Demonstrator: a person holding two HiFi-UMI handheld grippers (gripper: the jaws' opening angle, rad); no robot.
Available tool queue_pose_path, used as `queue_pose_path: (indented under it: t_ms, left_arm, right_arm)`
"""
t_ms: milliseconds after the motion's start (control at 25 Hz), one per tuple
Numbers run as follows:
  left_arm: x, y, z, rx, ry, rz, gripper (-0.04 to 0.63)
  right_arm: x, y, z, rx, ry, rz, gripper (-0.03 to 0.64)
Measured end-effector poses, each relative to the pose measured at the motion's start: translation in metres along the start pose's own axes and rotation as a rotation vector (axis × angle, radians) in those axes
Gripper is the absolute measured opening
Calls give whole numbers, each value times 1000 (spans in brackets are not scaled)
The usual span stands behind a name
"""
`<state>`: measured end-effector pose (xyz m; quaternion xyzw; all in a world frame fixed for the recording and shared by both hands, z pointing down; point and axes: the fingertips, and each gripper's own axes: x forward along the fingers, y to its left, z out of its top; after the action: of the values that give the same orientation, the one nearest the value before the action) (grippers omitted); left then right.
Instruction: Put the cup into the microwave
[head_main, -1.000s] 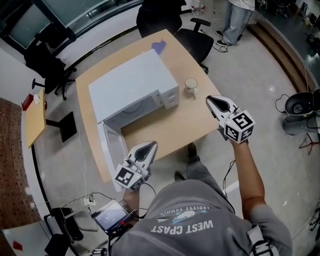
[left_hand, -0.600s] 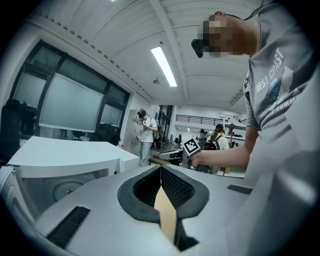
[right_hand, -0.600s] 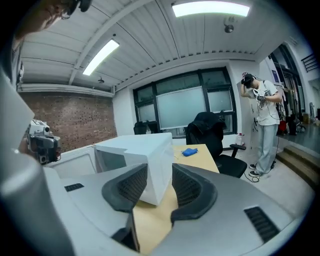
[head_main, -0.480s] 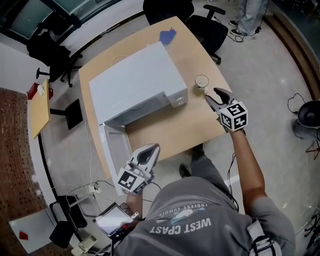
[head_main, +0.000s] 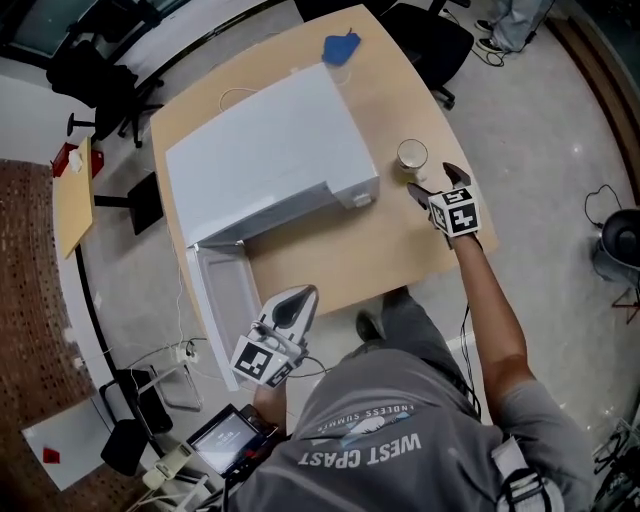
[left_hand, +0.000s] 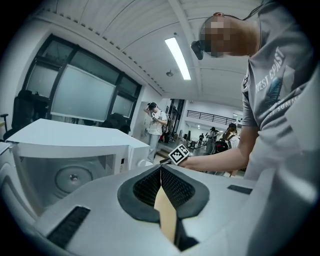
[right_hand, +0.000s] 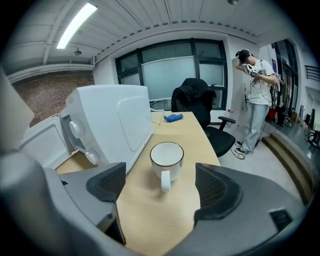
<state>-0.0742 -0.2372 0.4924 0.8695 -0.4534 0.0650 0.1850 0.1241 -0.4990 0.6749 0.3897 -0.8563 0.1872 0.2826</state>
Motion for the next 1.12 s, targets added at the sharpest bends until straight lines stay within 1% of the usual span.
queue_pose_path:
  t_ms: [320,440,640,680,720,840,880,1120]
  left_arm:
    - [18,5,-14,-37,29,28,21]
    - [23,7,-19,-44,39,39,20]
    - [26,9,-27,-60,51,49,21]
    - [27,9,-27,-61,52,50,20]
    - [27,10,-27,-62,51,52,21]
    - [29,11,-25,-66,48,55,21]
    - [29,11,-26,-67,50,56,21]
    - [28,14,-31,-73,58,63,21]
  right_arm:
    - [37,-22,-31,0,66,-21,405]
    - [46,-29,-39,-30,80,-39,403]
    - [56,-25,-44,-82,99,-31,391]
    - [57,-24,-44,-95,98,-36,345]
    - [57,-24,-43,-105,96,-42,241]
    - [56,-22,-40,-119,95,-54,114]
    - [56,-21,-40,-121,93,-61,84]
    - [59,-24,-38,-126,43,-93,74]
